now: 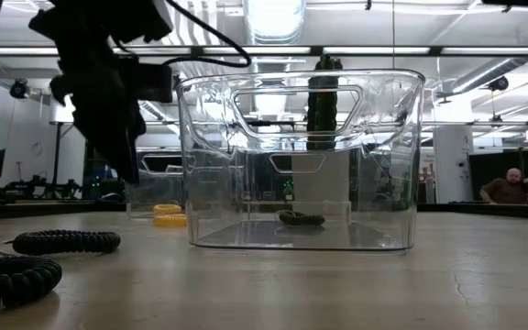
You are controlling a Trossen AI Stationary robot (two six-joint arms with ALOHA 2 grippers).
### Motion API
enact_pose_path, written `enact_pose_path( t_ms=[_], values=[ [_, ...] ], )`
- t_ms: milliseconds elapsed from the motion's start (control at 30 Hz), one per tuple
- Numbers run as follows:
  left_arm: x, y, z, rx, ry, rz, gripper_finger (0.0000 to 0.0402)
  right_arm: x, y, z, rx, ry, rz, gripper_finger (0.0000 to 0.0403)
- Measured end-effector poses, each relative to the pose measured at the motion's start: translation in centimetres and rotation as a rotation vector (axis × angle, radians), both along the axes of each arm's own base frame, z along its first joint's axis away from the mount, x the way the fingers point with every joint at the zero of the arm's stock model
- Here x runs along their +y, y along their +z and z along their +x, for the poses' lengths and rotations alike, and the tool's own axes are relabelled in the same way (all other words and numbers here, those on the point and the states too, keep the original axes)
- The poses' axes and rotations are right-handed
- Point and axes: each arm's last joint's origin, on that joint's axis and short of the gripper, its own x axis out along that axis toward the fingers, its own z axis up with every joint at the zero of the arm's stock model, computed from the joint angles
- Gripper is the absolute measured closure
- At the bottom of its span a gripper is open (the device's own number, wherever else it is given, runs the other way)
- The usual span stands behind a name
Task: Sort spring keychains
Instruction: Put the top yellow spring keychain into the top transparent bin
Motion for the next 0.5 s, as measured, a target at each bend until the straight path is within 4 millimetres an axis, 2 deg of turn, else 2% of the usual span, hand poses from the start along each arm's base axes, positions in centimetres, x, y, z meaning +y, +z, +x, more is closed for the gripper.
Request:
enact_pose_path(
  t_ms=[267, 500],
  values=[
    [1.5, -1.7, 2.0, -0.037, -0.120, 0.104, 0.0273, -1.6, 2.3, -1.2, -0.146, -0.282, -0.019, 0.0220],
    [3.3, -3.4, 2.9, 0.022, -0.111, 0.045, 0.0273, -1.8, 2.4, -1.2, -0.170, -0.343, -0.026, 0.0221]
  ],
)
